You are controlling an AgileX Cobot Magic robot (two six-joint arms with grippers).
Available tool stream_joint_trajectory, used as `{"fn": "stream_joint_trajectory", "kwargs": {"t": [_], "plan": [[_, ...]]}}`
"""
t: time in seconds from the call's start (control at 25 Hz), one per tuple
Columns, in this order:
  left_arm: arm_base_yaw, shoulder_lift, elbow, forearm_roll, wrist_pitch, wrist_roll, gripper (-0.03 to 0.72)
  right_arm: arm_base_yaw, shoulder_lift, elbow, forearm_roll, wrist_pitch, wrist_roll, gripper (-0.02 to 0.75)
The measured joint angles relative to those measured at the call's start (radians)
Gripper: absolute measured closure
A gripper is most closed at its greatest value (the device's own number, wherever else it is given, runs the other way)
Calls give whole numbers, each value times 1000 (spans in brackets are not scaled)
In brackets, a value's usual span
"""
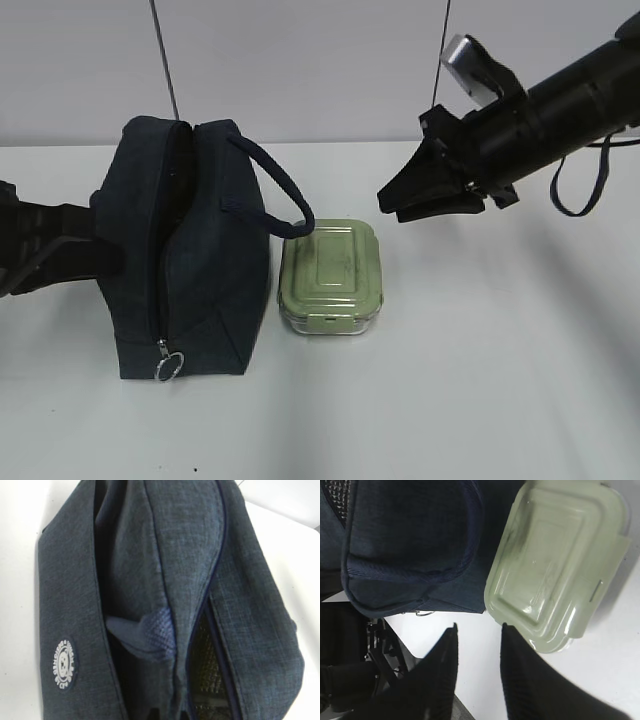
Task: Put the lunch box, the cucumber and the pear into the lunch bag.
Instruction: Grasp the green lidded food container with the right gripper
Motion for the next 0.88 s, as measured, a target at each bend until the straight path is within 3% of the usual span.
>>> {"fn": "stream_joint_trajectory", "kwargs": {"t": [0.52,0.88], "plan": [[0,0,0,0,1,0,702,-41,267,0,203,78,-126,500],[0,0,0,0,4,0,702,-100,276,0,185,79,-159,501]]}}
